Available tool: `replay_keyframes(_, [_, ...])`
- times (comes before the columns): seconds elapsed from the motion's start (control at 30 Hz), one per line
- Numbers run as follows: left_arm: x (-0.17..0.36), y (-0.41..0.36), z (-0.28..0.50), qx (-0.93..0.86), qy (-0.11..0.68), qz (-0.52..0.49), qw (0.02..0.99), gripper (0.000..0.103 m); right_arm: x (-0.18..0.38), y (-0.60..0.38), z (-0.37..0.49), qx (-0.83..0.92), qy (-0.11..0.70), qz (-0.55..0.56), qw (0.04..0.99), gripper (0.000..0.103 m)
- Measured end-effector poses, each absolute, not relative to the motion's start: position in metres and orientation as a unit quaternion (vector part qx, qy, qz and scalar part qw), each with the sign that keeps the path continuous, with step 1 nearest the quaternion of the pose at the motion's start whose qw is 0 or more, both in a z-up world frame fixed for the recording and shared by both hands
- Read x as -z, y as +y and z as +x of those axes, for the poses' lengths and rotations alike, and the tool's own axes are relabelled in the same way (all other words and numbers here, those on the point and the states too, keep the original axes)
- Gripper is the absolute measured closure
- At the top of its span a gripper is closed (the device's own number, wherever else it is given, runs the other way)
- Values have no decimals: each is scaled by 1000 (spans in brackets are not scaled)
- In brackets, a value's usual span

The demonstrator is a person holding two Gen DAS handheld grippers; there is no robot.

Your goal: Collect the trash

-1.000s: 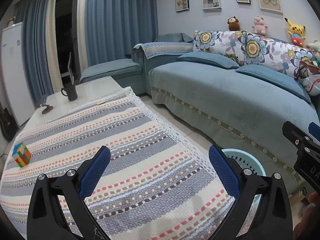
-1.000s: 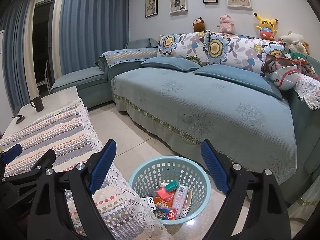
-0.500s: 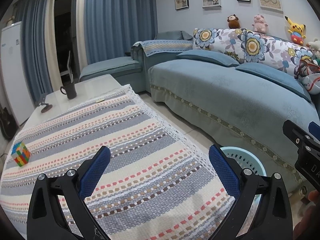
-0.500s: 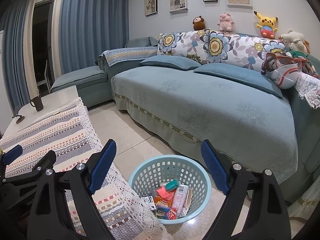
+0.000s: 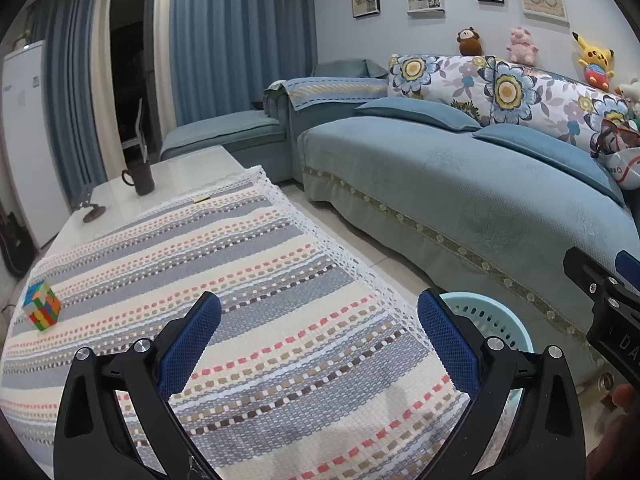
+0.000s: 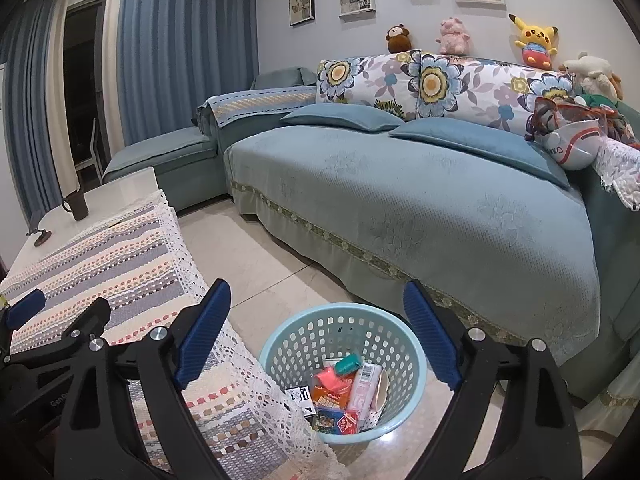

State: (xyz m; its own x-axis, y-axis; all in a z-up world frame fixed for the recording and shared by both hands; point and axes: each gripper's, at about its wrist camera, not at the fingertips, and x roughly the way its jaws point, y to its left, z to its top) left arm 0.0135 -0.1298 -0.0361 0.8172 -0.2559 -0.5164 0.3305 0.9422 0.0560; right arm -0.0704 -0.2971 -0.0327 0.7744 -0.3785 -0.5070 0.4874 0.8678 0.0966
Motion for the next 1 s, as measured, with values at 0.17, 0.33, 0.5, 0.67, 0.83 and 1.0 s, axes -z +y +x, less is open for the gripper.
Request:
replay_keyframes(0.17, [36,-131,11,150,254,75,953,8,34,-297,-69,228,246,114,935,19])
replay_keyframes(0.33, [35,-129,12,147,257,69,953,7,35,-297,-69,227,247,116,935,19])
replay_keyframes(0.5, [35,-129,12,145,256,67,953,8,34,-297,-70,231,242,115,935,19])
replay_keyframes(0.67, [36,-130,12,148,259,69,952,8,33,-297,-72,231,240,118,935,19])
replay_keyframes(0.83, [35,-131,10,151,256,71,952,7,32,-296,-73,231,237,114,937,19])
replay_keyframes(1.0, [34,-127,12,149,257,66,953,7,31,-296,-74,230,238,115,937,19])
